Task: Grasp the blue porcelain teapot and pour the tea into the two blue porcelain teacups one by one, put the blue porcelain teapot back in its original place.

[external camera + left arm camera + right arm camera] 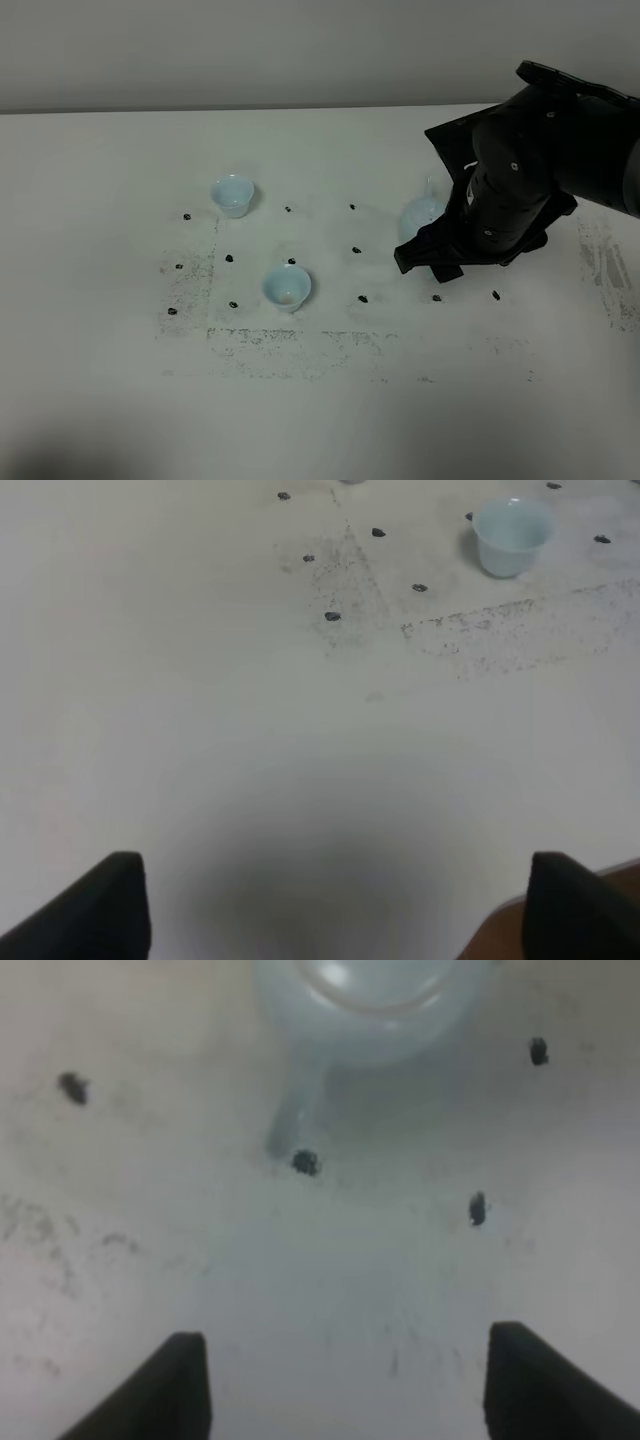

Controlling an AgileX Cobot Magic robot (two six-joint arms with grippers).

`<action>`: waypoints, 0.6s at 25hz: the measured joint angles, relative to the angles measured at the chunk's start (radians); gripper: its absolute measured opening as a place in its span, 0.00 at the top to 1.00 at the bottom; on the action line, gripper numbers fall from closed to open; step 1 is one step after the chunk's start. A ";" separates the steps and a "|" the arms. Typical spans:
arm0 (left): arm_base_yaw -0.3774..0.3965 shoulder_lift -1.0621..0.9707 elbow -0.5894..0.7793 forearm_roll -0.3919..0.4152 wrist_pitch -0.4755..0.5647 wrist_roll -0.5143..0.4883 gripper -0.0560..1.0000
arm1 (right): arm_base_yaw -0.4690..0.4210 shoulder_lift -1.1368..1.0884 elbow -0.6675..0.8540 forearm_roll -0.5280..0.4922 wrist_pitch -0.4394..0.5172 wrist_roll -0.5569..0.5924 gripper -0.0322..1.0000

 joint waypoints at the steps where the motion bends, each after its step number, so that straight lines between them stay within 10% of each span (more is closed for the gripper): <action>1: 0.000 0.000 0.000 0.000 0.000 0.000 0.26 | -0.004 0.009 0.011 0.012 -0.018 0.000 0.43; 15: 0.000 0.000 0.000 0.000 0.000 0.000 0.26 | 0.025 0.036 0.162 0.347 -0.419 -0.242 0.43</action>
